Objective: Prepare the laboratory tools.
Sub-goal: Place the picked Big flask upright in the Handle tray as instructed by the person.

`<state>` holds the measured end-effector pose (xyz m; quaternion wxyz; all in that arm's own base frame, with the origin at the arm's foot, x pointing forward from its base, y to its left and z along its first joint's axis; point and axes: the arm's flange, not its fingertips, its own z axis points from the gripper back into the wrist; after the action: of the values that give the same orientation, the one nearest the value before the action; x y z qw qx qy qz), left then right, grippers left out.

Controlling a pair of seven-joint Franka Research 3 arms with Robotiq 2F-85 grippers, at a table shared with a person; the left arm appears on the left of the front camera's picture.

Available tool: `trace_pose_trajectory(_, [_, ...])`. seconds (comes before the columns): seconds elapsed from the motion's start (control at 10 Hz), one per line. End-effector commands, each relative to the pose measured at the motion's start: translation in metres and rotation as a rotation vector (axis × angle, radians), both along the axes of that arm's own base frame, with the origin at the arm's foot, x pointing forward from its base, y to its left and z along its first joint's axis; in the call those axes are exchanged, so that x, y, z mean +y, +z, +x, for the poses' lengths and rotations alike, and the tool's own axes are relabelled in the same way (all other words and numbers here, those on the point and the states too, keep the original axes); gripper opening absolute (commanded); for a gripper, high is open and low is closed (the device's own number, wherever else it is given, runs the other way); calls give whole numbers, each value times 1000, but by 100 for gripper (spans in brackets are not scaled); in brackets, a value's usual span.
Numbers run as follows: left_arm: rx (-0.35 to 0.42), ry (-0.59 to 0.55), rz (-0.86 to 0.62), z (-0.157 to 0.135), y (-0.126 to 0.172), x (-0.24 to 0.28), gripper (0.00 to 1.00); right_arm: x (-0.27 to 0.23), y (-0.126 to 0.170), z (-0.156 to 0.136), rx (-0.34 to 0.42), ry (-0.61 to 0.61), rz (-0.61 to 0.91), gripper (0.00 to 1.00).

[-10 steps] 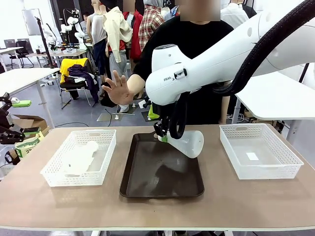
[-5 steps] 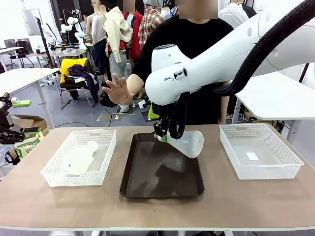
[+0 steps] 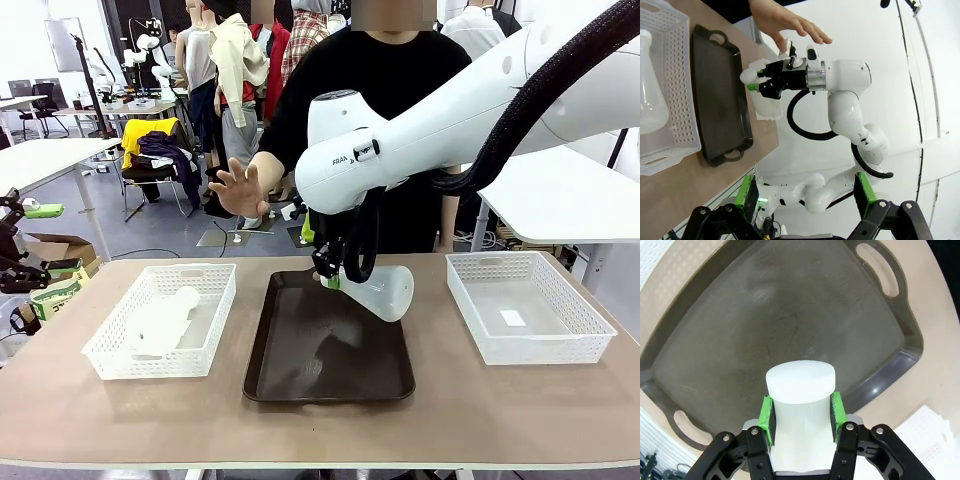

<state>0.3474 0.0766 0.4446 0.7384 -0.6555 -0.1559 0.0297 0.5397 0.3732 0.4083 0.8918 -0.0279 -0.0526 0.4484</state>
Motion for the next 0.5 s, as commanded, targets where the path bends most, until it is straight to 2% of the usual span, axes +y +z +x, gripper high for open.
trace_pose_trajectory(0.0, [-9,-9,-1,-2,0,1,100,0,1,0,-2,1,0,0])
trace_pose_trajectory(0.4, [-9,-9,-1,-2,0,1,100,0,1,0,-2,1,0,0])
